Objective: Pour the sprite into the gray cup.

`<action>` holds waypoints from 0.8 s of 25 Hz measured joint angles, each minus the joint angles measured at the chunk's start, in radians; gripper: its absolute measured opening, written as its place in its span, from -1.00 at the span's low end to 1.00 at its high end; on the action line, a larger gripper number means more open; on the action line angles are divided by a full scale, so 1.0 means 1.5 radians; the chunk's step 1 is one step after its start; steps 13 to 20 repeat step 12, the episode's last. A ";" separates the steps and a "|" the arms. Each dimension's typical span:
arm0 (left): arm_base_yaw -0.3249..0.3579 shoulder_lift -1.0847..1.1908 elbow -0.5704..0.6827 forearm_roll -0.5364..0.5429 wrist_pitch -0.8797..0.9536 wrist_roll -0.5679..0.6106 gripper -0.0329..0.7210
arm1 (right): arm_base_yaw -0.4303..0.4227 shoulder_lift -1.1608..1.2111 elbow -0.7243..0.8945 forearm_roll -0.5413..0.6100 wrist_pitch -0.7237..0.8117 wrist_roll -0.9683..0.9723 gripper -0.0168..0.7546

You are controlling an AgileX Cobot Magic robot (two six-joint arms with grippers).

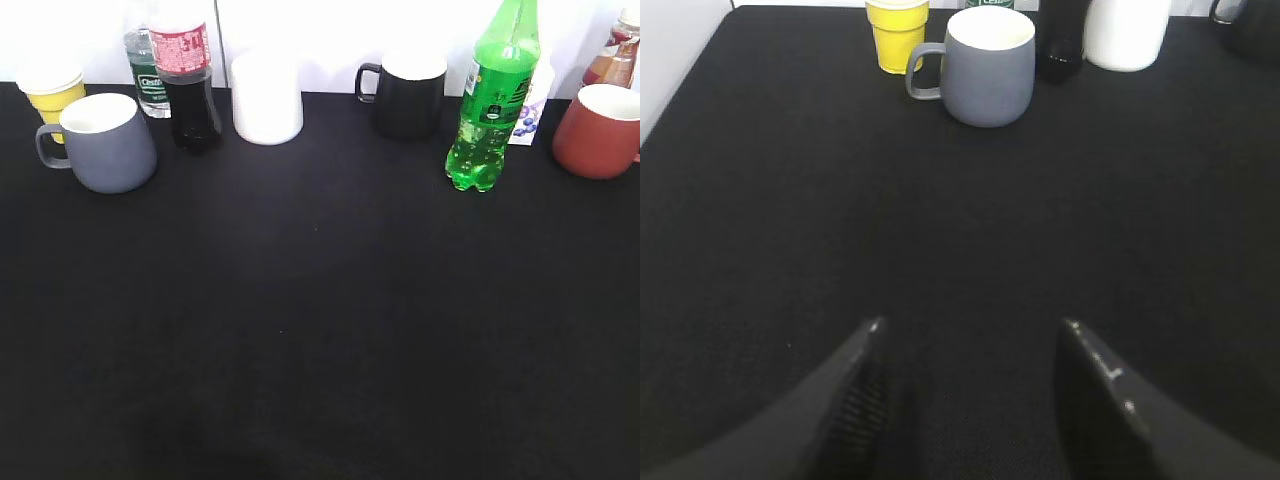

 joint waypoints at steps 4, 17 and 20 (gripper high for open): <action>0.000 0.000 0.000 0.000 0.000 0.000 0.03 | 0.000 0.000 0.000 0.000 0.000 0.000 0.58; 0.000 0.000 0.000 0.000 0.000 0.000 -0.21 | 0.000 0.000 0.000 0.000 0.000 0.000 0.58; 0.000 0.000 0.000 0.000 0.000 0.000 -0.21 | 0.000 0.000 0.000 0.000 0.000 0.000 0.58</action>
